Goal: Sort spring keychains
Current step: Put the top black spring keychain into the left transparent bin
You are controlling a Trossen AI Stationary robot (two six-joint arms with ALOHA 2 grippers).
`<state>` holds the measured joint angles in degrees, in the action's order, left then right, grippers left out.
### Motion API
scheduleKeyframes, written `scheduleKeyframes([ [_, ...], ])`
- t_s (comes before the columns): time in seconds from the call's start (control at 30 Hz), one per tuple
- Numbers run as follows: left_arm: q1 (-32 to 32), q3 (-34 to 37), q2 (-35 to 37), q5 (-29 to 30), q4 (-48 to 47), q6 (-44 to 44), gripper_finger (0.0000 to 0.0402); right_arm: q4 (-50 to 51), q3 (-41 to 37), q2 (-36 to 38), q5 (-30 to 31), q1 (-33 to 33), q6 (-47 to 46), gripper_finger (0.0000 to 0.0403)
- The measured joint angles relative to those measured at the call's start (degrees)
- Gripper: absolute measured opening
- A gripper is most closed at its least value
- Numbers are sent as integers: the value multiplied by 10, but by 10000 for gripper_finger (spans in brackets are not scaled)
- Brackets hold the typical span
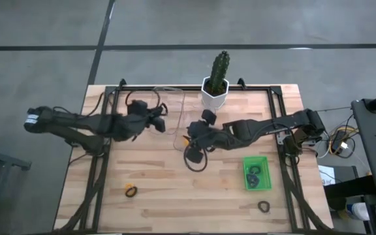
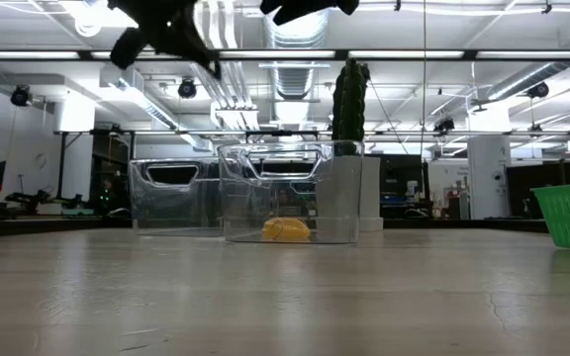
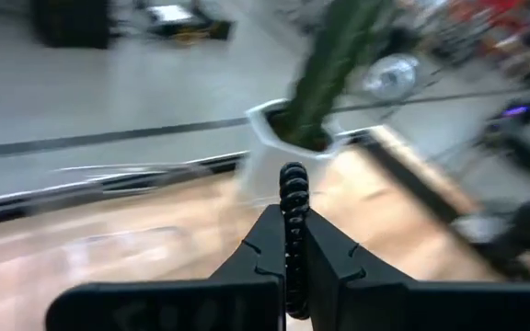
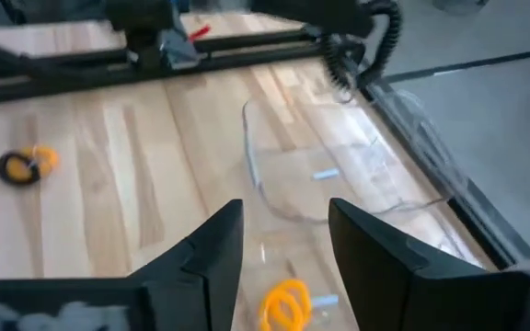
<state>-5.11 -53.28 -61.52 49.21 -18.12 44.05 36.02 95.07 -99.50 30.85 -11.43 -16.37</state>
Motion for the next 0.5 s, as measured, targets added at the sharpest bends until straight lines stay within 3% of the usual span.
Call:
scheduleKeyframes([
  [0.27, 145, 1, -43, -135, -66, -14, 12, 36, 0, 0, 2, -22, -32, 151],
  [0.5, 232, 1, -110, -233, -113, -13, 12, 42, 0, 0, 2, -30, -57, 142],
])
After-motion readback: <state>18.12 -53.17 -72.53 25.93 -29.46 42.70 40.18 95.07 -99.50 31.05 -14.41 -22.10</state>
